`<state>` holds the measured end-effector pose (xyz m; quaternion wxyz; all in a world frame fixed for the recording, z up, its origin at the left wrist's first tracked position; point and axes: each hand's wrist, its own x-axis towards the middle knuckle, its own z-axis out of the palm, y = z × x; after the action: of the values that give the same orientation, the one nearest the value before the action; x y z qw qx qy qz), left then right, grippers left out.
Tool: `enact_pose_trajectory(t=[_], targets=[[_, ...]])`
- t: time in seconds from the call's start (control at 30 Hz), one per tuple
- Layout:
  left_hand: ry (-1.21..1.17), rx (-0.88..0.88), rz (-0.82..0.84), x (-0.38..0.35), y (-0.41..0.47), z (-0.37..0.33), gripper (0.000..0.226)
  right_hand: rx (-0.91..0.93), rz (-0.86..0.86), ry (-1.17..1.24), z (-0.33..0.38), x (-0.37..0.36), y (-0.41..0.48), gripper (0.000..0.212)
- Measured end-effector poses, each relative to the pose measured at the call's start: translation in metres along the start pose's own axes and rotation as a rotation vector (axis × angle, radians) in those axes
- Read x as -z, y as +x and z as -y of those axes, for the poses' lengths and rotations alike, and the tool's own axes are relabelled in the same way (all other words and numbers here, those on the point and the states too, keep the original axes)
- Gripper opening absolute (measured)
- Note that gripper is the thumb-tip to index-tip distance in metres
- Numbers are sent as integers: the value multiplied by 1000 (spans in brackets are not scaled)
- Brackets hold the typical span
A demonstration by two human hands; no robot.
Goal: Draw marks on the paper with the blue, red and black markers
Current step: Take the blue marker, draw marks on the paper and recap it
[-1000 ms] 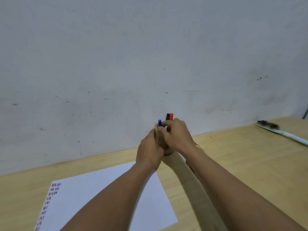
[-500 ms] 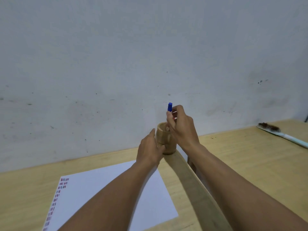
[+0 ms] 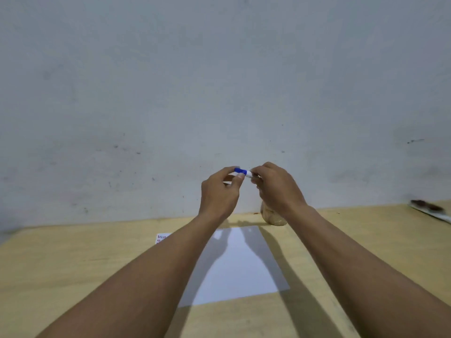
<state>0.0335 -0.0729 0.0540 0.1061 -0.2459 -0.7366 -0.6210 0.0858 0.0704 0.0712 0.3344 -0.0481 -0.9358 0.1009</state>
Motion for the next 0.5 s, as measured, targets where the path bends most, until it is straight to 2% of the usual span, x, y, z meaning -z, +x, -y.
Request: enact_pose_trajectory(t=[0.17, 0.23, 0.33, 0.37, 0.43, 0.5], targets=[[-136, 108, -28, 32, -19, -8, 15, 33, 17, 18, 36, 5, -19, 23], [-227, 166, -38, 42, -28, -12, 16, 26, -32, 12, 49, 8, -29, 20], [-319, 232, -96, 59, -35, -19, 16, -116, -105, 70, 74, 9, -41, 23], [-341, 249, -118, 65, -35, -20, 16, -203, -88, 153, 84, 9, -43, 33], [-372, 267, -144, 77, -35, -21, 15, -399, -21, 467, 104, 10, -45, 52], [-370, 265, -146, 88, -34, -19, 15, -603, 36, 874, 122, 11, -44, 49]])
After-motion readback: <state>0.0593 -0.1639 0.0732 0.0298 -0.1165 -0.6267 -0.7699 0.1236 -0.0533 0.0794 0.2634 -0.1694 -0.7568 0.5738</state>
